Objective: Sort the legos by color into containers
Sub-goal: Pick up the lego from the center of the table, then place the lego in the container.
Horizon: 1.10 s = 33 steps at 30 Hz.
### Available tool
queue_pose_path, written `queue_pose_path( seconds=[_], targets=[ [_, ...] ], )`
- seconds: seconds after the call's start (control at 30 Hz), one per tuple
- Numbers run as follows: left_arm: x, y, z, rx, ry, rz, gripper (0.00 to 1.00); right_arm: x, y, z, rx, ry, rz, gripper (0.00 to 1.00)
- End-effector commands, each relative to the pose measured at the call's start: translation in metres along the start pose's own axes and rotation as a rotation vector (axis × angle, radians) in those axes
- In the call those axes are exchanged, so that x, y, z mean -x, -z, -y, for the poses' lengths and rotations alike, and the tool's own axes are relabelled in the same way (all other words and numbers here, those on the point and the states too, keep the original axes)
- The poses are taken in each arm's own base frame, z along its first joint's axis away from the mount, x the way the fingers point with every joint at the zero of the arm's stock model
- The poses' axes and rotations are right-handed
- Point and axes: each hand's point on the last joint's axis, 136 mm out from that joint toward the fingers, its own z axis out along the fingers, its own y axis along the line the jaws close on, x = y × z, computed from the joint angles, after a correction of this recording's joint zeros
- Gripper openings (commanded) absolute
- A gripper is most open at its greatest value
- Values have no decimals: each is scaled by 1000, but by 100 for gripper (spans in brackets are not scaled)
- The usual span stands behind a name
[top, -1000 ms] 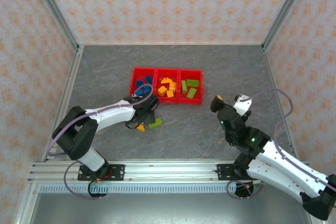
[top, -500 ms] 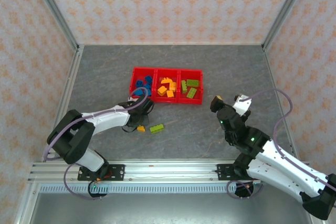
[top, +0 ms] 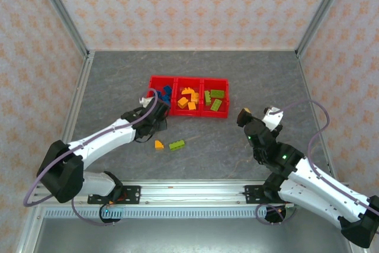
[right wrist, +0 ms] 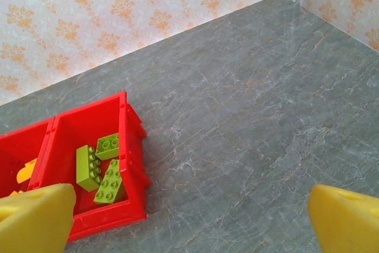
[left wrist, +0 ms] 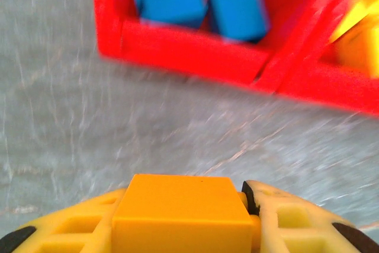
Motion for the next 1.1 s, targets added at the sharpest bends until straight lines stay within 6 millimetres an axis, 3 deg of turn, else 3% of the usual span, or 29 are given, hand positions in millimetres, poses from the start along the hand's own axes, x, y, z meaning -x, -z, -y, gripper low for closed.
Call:
queue_pose_path(
  seconds=[0.0,0.2,0.33,0.53,0.6,0.63,0.9,1.07],
  targets=[
    [40,23,10,-1,-18,106,21,21,8,1,-5,-37,39,100],
    [97,38,65,-104,-66,187,22,34,16,6,-15,-39,56,100],
    [118,30,110,-154,-130,198,24,35,20,13,-35,-45,50,100],
    [137,2,168,-201,-235,169,25,45,31,26,-48,-78,61,100],
    [141,-8,185,-222,-258,161,26,50,37,30,-38,-98,71,100],
    [135,-24,193,-222,-276,134,25,53,40,32,-34,-111,80,100],
    [112,-71,250,-284,-360,50,25,64,52,46,-15,-173,126,99],
    [96,-94,263,-318,-332,10,24,65,54,50,-20,-179,127,100]
  ],
)
